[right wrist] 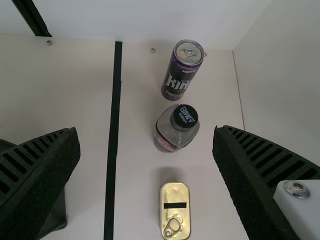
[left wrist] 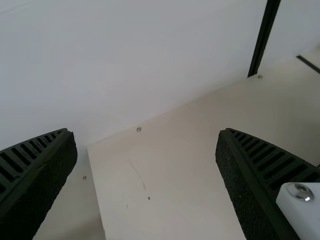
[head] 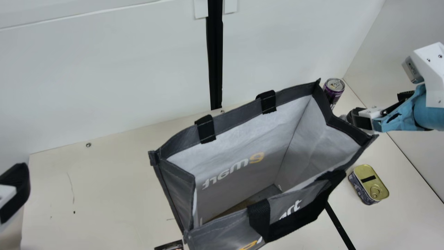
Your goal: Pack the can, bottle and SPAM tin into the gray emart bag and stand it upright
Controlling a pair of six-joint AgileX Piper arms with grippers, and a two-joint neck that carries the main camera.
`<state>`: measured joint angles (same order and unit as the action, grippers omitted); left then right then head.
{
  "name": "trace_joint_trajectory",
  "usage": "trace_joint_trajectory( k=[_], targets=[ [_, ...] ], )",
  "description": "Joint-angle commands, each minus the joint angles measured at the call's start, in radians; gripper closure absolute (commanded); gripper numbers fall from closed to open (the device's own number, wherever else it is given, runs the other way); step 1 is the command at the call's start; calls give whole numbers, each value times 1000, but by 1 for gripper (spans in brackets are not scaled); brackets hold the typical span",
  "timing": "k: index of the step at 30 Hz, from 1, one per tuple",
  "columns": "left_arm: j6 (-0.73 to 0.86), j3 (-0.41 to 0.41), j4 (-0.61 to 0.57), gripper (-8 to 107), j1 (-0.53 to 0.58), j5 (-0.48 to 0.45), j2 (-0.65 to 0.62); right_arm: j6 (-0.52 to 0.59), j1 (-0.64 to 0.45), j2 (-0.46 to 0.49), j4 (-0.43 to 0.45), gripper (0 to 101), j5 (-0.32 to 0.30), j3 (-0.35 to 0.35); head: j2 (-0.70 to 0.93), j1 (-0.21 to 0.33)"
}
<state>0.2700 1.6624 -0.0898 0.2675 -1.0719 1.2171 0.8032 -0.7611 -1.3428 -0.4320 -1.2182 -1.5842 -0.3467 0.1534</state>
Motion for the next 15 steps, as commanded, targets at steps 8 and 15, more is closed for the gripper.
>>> trace_joint_trajectory(
  k=[8, 15],
  targets=[
    [-10, 152, 21, 9, 101, -25, 95, 0, 0, 0, 0, 6, 0, 0, -2, 21],
    [-17, 252, 21, 9, 159, -47, 162, 0, 0, 0, 0, 6, 0, 0, -2, 21]
  ],
)
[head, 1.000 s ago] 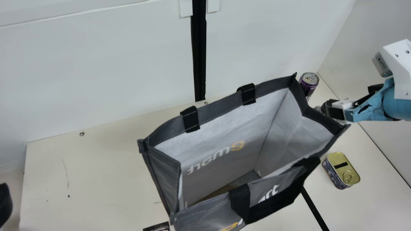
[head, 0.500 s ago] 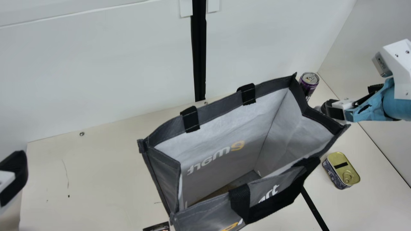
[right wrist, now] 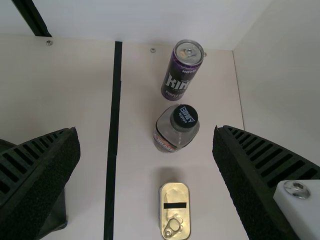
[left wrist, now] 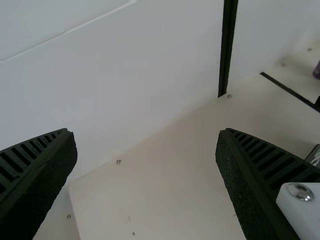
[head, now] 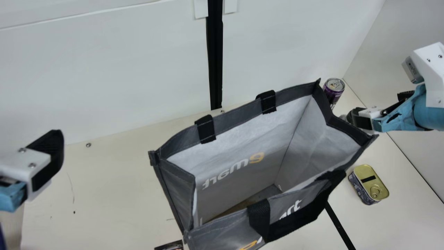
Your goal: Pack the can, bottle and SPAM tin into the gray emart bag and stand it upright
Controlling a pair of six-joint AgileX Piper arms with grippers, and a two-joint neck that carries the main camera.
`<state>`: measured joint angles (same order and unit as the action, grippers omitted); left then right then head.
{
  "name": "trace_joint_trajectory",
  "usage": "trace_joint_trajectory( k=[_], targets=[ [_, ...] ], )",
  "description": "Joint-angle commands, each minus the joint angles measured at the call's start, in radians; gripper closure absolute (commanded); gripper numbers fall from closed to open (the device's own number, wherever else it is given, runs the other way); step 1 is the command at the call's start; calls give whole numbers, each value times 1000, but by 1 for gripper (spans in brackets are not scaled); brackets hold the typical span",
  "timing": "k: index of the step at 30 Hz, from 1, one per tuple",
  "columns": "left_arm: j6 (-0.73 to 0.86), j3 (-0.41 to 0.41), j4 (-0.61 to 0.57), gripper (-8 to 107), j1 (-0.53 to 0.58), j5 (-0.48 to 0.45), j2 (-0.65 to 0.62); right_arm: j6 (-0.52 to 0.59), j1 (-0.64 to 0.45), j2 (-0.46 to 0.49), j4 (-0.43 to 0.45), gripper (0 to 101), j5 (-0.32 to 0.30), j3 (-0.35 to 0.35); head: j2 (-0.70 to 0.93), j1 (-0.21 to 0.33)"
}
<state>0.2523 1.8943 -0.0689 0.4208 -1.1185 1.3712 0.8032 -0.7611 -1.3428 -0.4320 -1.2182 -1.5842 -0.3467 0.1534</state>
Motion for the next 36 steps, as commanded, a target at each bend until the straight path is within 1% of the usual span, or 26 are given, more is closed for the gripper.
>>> trace_joint_trajectory(
  k=[1, 16, 27, 36],
  targets=[
    [0, 35, 0, 9, 13, -4, 17, 0, 0, 0, 0, 6, 0, 0, -2, 21],
    [14, 222, -27, 9, 123, -43, 143, 0, 0, 0, 0, 6, 0, 0, -2, 21],
    [15, 377, -35, 9, 235, -100, 259, 0, 0, 0, 0, 6, 0, 0, -2, 21],
    [9, 425, -49, 9, 324, -101, 325, 0, 0, 0, 0, 6, 0, 0, -2, 21]
  ],
)
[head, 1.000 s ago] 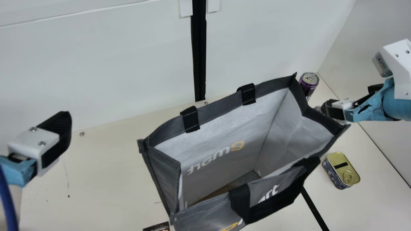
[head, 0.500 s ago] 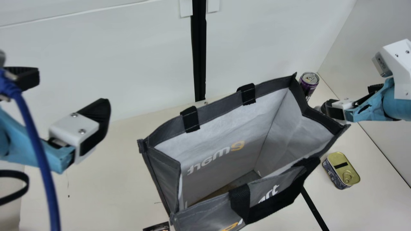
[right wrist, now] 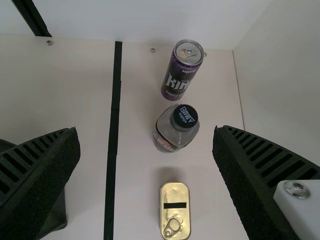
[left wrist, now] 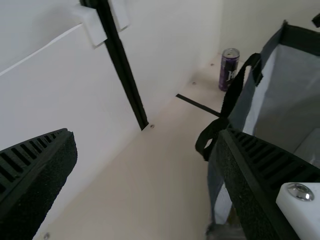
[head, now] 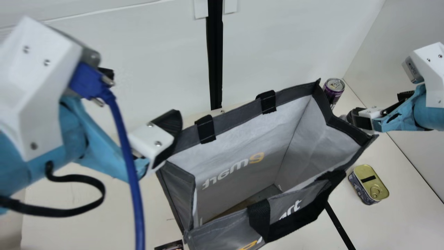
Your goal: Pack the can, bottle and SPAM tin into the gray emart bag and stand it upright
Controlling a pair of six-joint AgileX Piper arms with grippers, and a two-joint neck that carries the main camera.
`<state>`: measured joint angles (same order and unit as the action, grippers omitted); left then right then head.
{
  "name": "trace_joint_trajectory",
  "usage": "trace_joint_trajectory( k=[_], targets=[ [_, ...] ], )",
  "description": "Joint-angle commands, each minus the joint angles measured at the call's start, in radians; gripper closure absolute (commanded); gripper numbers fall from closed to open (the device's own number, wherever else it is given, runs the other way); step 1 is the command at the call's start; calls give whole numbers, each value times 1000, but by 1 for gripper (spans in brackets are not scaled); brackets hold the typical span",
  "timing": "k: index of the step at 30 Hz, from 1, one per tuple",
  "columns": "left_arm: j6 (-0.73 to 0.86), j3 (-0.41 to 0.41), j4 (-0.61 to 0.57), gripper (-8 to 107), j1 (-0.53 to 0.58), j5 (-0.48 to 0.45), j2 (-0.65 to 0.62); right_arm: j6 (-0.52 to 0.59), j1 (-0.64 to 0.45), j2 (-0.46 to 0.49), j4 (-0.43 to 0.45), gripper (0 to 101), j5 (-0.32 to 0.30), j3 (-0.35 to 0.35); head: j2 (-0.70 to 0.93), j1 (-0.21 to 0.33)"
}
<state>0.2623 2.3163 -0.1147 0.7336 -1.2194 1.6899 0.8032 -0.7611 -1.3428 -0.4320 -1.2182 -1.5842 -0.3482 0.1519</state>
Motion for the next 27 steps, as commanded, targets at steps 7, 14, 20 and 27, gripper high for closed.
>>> trace_joint_trajectory(
  k=[7, 14, 20, 27],
  targets=[
    [3, 24, -37, 9, 56, -1, 51, 0, 0, 0, 0, 6, 0, 0, -1, 23],
    [12, 27, -89, 9, 78, -1, 93, 0, 0, 0, 0, 6, 0, 0, -1, 23],
    [34, 24, -148, 9, 80, -1, 133, 0, 0, 0, 0, 6, 0, 0, -1, 23],
    [71, 27, -196, 9, 79, -1, 182, 0, 0, 0, 0, 6, 0, 0, -1, 23]
  ],
)
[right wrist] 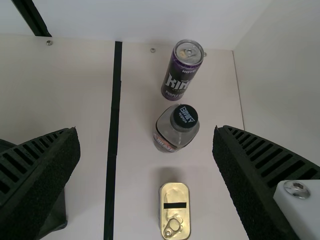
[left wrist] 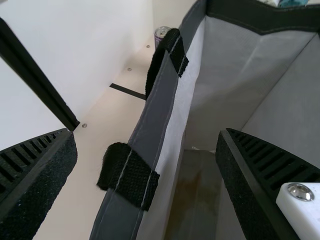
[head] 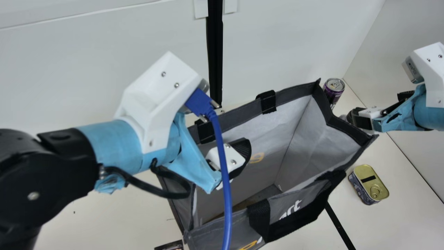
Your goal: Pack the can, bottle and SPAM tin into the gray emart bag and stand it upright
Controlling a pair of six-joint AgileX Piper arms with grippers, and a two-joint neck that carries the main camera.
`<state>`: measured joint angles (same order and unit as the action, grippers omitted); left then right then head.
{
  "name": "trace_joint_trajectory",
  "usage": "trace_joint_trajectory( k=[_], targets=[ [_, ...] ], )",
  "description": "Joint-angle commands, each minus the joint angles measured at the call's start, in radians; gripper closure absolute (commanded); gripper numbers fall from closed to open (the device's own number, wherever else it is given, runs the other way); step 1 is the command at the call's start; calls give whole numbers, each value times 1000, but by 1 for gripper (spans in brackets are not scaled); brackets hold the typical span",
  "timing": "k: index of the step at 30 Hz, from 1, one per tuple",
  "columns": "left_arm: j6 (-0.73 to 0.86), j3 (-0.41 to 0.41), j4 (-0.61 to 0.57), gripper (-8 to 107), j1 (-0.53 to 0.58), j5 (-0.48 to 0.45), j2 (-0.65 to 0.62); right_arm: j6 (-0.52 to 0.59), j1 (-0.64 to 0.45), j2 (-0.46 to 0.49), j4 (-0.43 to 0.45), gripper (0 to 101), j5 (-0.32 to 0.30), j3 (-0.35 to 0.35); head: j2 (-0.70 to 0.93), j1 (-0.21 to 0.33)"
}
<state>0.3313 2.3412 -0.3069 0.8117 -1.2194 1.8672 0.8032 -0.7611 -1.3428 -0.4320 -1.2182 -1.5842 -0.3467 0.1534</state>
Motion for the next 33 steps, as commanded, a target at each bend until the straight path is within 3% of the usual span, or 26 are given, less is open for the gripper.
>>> trace_joint_trajectory(
  k=[1, 8, 23, 33],
  targets=[
    [7, 3, -7, 9, 1, -1, 11, 0, 0, 0, 0, 6, 0, 0, -2, 21],
    [27, 11, -14, 9, 10, -1, 54, 0, 0, 0, 0, 6, 0, 0, -2, 21],
    [12, 5, 43, 107, 29, -1, 65, 0, 0, 0, 0, 6, 0, 0, -2, 21],
    [-60, 14, 134, 107, 24, -1, 41, 0, 0, 0, 0, 6, 0, 0, -2, 21]
  ],
)
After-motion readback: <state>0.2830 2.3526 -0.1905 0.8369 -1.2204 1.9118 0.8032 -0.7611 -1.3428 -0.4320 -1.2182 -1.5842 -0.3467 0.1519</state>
